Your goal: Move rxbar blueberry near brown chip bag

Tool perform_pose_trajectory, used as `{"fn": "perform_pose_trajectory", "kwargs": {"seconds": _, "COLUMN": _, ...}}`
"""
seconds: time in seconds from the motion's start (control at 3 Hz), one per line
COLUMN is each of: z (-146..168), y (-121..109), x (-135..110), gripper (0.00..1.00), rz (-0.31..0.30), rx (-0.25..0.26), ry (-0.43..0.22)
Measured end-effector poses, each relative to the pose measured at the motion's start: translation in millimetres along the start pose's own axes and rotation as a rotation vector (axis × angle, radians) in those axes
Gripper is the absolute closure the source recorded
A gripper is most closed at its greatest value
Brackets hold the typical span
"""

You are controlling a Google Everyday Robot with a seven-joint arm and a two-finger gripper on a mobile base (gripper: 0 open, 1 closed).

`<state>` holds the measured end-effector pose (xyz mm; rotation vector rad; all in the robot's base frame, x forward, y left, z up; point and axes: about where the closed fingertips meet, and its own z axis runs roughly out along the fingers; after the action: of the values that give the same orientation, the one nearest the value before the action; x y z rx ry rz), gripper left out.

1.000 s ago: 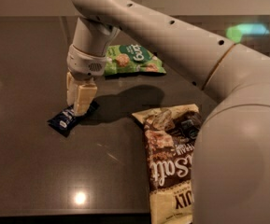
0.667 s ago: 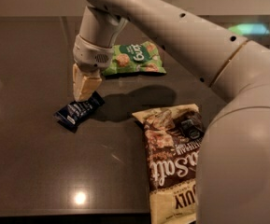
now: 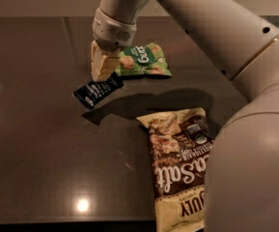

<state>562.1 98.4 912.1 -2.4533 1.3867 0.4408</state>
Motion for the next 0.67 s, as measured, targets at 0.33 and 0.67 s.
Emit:
{"fn": "perform_pose_trajectory", "kwargs": {"seconds": 0.33, "z": -32.2, "y": -7.0, "x": 30.5, "gripper": 1.00, "rz": 0.050, "rx": 0.052, "ry": 0.053}}
{"fn": "perform_pose_trajectory", "kwargs": {"seconds": 0.67, "z": -58.7, "y": -5.5, "x": 66.4, "gripper": 1.00, "rz": 0.125, "rx": 0.101, "ry": 0.083}}
